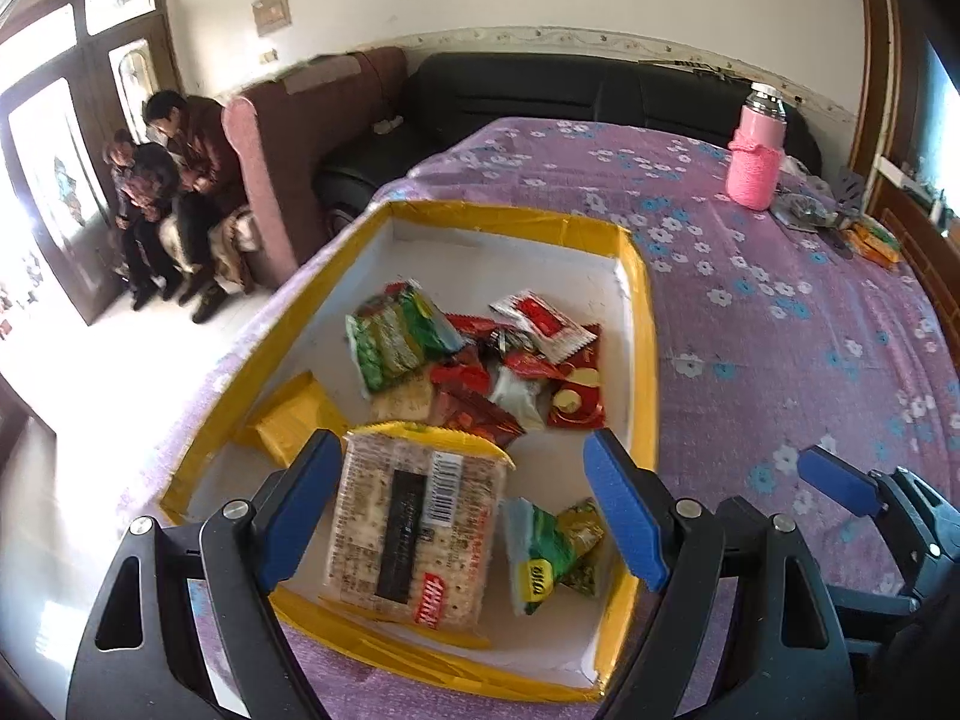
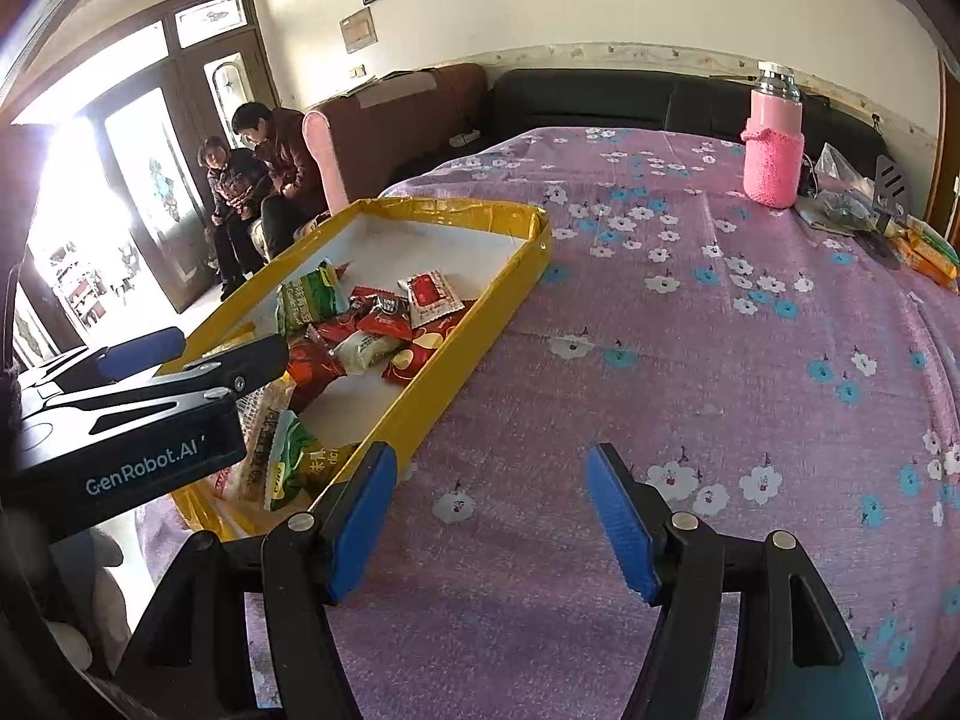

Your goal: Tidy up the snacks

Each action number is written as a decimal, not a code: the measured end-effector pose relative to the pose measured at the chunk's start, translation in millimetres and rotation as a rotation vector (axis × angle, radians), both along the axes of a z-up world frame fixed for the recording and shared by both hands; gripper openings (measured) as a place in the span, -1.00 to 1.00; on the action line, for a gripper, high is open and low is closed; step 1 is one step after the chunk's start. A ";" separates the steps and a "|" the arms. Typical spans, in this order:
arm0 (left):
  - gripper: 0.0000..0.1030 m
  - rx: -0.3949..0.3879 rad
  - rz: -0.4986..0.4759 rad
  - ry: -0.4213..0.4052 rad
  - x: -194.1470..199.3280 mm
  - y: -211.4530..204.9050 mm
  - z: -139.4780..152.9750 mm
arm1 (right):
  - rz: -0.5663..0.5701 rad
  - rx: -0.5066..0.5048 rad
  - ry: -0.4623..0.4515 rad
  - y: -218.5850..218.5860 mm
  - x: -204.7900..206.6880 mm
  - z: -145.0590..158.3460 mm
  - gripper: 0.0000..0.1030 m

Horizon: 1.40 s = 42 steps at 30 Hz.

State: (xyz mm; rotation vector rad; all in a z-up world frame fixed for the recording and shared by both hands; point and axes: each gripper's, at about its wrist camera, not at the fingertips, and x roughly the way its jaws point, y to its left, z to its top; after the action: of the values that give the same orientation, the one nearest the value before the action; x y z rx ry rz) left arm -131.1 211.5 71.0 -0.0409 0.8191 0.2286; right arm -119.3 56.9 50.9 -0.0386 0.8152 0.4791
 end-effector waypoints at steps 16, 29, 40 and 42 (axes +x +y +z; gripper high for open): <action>0.71 0.083 0.274 0.055 -82.7 121.1 -31.3 | 0.025 0.001 0.022 3.0 3.1 -3.9 0.32; 0.71 0.115 0.260 0.150 -58.5 147.9 -53.3 | 0.012 0.006 0.068 10.0 9.5 -14.9 0.32; 0.71 0.108 0.130 0.127 -30.1 112.2 -51.8 | 0.003 -0.008 0.099 15.8 26.9 -18.9 0.32; 0.71 0.088 0.098 0.125 -27.8 101.0 -52.5 | -0.009 -0.054 0.094 21.0 34.5 -19.4 0.32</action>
State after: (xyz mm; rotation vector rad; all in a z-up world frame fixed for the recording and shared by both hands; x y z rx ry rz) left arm -158.9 312.5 18.4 0.0159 0.9314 0.3620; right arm -84.8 77.9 31.6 -0.0633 0.9198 0.4531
